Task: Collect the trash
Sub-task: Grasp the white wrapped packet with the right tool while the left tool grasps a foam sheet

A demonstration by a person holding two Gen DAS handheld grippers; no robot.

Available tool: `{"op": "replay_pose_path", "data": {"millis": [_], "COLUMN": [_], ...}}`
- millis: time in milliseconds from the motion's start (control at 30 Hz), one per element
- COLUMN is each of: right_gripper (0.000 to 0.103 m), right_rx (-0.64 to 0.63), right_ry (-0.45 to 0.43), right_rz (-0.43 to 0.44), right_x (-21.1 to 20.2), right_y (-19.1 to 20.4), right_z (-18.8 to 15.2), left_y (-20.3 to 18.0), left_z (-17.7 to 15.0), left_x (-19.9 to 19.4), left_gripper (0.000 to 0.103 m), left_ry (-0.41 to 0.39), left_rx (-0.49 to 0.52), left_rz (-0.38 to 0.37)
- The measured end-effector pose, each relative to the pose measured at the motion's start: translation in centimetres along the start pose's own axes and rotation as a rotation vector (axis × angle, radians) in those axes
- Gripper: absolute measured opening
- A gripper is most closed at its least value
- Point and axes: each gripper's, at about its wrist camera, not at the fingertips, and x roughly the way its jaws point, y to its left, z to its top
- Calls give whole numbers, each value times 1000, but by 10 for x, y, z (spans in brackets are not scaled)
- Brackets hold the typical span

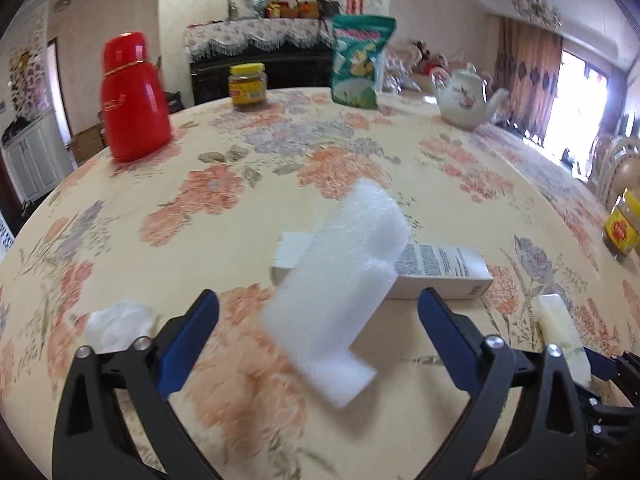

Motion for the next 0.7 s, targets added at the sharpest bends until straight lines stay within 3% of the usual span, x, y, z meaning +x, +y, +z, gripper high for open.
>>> {"op": "replay_pose_path", "data": {"millis": [67, 100, 267, 700], "right_gripper": [50, 44, 34, 32], "right_rx": [-1, -3, -29, -99], "right_ry": [1, 1, -28, -91], "right_rz": [0, 0, 13, 13], "right_x": [0, 0, -6, -21], "right_y": [0, 0, 5, 23], "right_z": [0, 1, 0, -8], "left_y": [-3, -4, -7, -2], "left_z": [0, -1, -18, -85], "left_x": [8, 9, -22, -119], "left_gripper": [60, 60, 56, 56], "left_ry": [35, 47, 3, -56], "left_rx": [10, 13, 41, 63], "left_rz": [-27, -34, -52, -50]}}
